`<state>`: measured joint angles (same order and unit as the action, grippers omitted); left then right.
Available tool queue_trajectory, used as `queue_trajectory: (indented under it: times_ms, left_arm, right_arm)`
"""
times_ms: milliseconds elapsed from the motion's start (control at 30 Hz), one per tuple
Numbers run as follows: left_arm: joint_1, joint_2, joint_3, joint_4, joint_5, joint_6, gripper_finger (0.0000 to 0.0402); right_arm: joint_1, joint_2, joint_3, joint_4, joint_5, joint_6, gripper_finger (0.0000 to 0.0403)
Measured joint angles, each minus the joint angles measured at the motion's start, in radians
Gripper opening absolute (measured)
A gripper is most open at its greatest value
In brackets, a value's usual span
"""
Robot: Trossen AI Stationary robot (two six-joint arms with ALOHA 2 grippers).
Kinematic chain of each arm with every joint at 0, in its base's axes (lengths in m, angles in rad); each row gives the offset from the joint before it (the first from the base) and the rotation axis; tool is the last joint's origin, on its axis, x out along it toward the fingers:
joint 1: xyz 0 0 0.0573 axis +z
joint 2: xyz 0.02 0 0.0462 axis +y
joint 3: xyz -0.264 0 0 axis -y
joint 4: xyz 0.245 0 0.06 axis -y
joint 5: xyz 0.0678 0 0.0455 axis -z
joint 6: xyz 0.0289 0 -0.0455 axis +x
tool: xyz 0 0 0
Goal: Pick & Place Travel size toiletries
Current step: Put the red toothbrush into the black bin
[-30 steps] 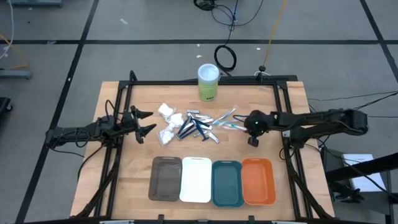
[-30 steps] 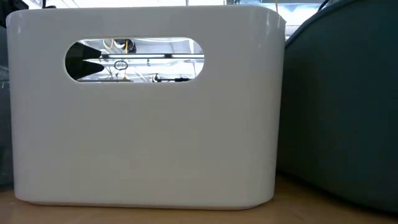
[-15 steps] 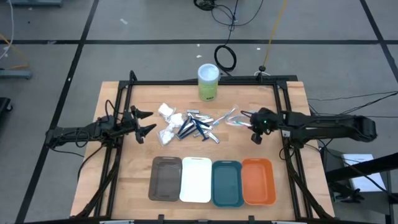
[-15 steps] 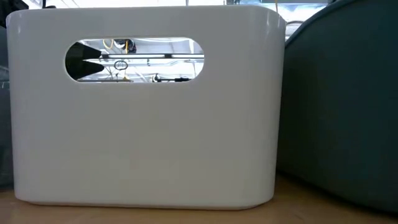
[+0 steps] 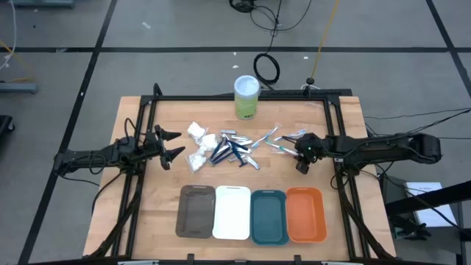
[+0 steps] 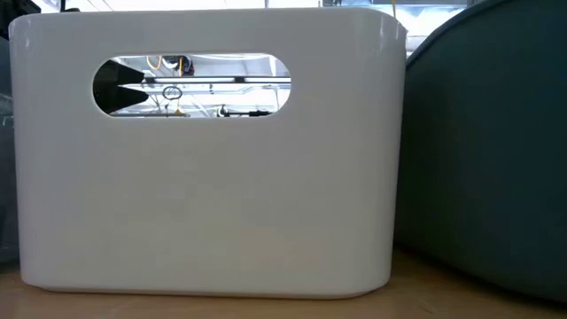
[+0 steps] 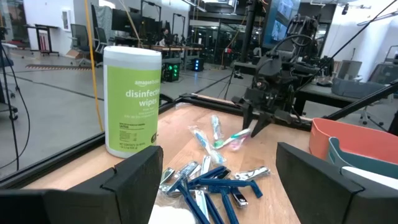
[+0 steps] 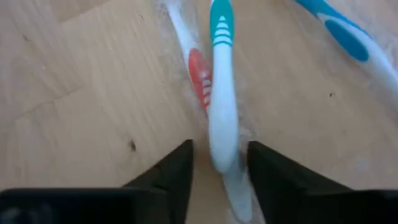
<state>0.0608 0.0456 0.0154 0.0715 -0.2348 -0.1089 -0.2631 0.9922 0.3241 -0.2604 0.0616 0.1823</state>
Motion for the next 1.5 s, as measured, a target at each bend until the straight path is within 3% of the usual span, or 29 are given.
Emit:
queue_trajectory:
  times_ms: [167, 300, 567, 967, 1233, 1500]
  left_arm:
    - [0.000, 0.000, 0.000, 0.000, 0.000, 0.000, 0.0306]
    - [0.000, 0.000, 0.000, 0.000, 0.000, 0.000, 0.0306]
    - [0.000, 0.000, 0.000, 0.000, 0.000, 0.000, 0.0305]
    - [0.000, 0.000, 0.000, 0.000, 0.000, 0.000, 0.0306]
    - [0.000, 0.000, 0.000, 0.000, 0.000, 0.000, 0.0306]
    - [0.000, 0.000, 0.000, 0.000, 0.000, 0.000, 0.0305]
  right_arm:
    - [0.001, 0.002, 0.000, 0.062, 0.120, -0.094, 0.0217]
    - [0.003, -0.019, 0.000, 0.190, 0.119, -0.145, 0.0236]
    - [0.010, 0.029, 0.000, 0.272, -0.060, -0.215, 0.0221]
    - [0.009, 0.294, 0.004, 0.447, -0.070, -0.334, 0.0196]
    - [0.014, 0.315, 0.005, 0.391, -0.094, -0.314, 0.0153]
    - [0.015, 0.316, 0.004, 0.368, -0.127, -0.327, 0.0023]
